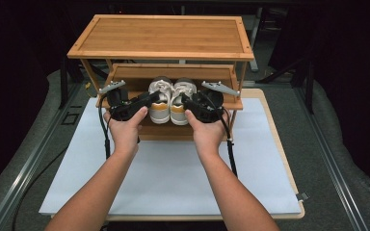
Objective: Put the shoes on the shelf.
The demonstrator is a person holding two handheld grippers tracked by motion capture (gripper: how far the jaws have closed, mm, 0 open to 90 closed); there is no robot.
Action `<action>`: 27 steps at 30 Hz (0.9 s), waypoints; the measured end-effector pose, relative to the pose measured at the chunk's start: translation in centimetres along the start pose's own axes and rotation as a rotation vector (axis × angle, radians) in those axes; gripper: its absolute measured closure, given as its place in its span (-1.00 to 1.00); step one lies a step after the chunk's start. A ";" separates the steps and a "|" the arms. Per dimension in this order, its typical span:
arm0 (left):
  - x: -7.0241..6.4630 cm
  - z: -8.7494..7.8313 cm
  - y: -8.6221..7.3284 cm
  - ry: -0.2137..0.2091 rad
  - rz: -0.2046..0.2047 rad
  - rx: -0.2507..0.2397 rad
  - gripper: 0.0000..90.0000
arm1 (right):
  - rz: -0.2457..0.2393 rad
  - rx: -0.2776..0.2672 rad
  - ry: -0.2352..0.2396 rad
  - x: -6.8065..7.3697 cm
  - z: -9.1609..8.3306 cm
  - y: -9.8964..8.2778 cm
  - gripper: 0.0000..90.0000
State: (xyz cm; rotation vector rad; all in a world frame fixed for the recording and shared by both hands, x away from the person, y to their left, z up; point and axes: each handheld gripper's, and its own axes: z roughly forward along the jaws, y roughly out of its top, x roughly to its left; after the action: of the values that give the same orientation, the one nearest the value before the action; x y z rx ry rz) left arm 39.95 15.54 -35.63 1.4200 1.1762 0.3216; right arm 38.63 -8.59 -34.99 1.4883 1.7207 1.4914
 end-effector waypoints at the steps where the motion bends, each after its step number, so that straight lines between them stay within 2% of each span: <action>1: 0.1 0.1 0.1 -0.002 -0.001 0.000 0.23 | 0.007 -0.006 0.006 -0.1 0.2 0.0 0.32; 4: 0.4 0.4 0.3 0.001 -0.001 0.005 0.23 | 0.001 0.006 0.004 -0.3 0.6 0.2 0.32; 8: 1.0 1.1 0.3 0.002 -0.023 -0.009 0.23 | -0.006 -0.002 -0.003 -0.4 1.5 0.4 0.32; 14: 1.6 2.2 0.5 -0.009 -0.038 0.005 0.23 | 0.009 0.016 -0.007 -1.1 2.4 0.5 0.32; 16: 1.8 2.5 0.5 -0.016 -0.055 0.006 0.23 | 0.025 0.001 -0.001 -1.4 2.6 0.6 0.32; 20: 1.8 2.9 0.8 0.002 -0.047 0.013 0.23 | 0.036 0.002 -0.005 -1.6 3.1 0.7 0.32; 22: 1.9 3.1 0.9 0.007 -0.040 0.025 0.23 | 0.035 0.026 -0.013 -1.7 3.2 0.8 0.32; 24: 2.2 3.4 1.0 0.002 -0.050 0.038 0.23 | 0.029 0.022 -0.007 -1.8 3.6 0.9 0.32; 25: 2.3 3.5 1.0 -0.003 -0.058 0.042 0.23 | 0.014 0.041 -0.028 -1.8 3.5 1.0 0.31; 27: 2.4 3.7 0.9 -0.002 -0.069 0.043 0.22 | 0.007 0.026 -0.020 -1.9 3.8 1.0 0.31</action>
State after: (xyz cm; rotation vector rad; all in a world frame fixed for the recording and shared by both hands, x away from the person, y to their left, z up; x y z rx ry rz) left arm 44.32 15.45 -36.87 1.4132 1.2340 0.2470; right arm 42.84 -8.76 -35.97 1.5190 1.7312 1.4576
